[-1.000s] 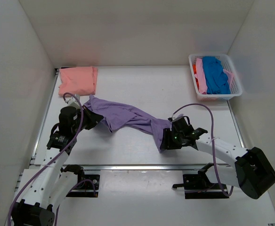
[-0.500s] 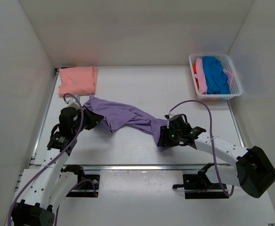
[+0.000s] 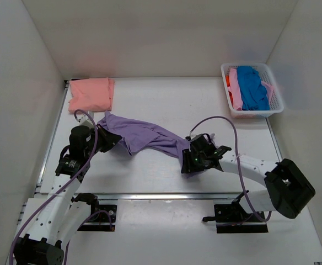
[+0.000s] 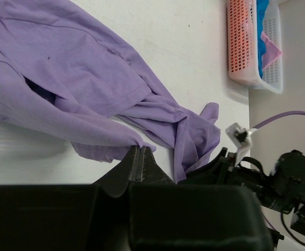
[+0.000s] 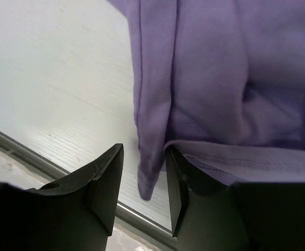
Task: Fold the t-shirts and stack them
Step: Flatten out the tshirt
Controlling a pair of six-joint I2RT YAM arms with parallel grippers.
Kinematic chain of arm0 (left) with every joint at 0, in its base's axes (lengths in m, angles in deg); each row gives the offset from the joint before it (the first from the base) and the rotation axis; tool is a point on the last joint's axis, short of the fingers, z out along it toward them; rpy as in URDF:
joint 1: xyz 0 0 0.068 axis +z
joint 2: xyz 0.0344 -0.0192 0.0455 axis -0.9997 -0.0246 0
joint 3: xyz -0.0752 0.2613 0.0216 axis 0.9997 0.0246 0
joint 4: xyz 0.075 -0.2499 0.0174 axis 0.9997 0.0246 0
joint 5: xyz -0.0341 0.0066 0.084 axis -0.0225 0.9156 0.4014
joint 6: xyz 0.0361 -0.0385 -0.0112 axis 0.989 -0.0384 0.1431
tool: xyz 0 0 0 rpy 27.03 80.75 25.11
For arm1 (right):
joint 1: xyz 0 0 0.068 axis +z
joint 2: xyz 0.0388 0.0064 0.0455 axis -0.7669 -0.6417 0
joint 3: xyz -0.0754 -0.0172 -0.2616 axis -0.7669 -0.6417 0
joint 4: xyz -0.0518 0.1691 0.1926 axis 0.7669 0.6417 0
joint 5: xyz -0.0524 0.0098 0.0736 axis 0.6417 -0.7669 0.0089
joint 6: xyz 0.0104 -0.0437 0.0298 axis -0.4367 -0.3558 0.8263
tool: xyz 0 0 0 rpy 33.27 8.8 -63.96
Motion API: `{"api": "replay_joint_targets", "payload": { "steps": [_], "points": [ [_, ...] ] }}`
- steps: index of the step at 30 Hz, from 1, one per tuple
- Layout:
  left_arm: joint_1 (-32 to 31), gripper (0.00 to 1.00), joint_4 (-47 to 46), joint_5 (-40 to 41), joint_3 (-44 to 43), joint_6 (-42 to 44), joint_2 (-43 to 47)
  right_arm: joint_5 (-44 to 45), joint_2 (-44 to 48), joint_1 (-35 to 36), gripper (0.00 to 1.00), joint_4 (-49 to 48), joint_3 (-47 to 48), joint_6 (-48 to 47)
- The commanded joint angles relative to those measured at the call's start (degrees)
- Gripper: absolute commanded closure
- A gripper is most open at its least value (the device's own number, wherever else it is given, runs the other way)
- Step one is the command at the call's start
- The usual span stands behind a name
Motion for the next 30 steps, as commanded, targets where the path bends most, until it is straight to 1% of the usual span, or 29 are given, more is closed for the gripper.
{"api": "replay_joint_targets", "payload": {
  "steps": [1, 3, 6, 10, 12, 15, 18, 20, 27, 30],
  "points": [
    [0.5, 1.0, -0.8, -1.2, 0.4, -0.2, 0.9, 2.0, -3.5, 2.3, 0.65, 0.1, 1.8, -1.2],
    [0.1, 1.0, -0.8, -1.3, 0.2, 0.0, 1.0, 4.5, -4.8, 4.3, 0.68, 1.9, 2.8, -0.8],
    [0.1, 1.0, -0.8, -1.2, 0.1, 0.2, 1.0, 7.2, -3.5, 5.1, 0.69, 5.2, 3.6, -0.2],
    [0.1, 1.0, -1.0, -1.1, -0.2, 0.3, 0.5, 9.2, 1.6, 3.6, 0.71, 12.3, 5.8, -1.6],
    [0.0, 1.0, -1.3, -1.3, 0.1, 0.1, 0.1, 8.7, 4.4, 1.8, 0.72, 16.1, 6.8, -3.2],
    [-0.1, 1.0, -1.3, -1.1, 0.0, 0.2, 0.2, 6.9, 9.4, -0.9, 0.74, 17.3, 7.2, -4.8],
    [0.1, 1.0, -1.3, -1.1, -0.1, 0.1, 0.1, 2.1, 13.8, -3.0, 0.73, 14.3, 7.2, -6.1],
    [-0.3, 1.0, -1.8, -0.9, 0.0, -0.5, 0.2, 0.2, 14.3, -2.9, 0.71, 11.6, 7.3, -6.4],
    [-0.2, 1.0, -1.3, -1.2, -0.9, 0.0, -0.1, -1.8, 6.0, 1.0, 0.69, 5.1, 7.6, -6.0],
    [0.0, 1.0, -1.0, -1.0, -1.0, 0.2, 0.1, -1.6, 2.4, 2.8, 0.69, 4.5, 7.0, -5.3]
  ]
}}
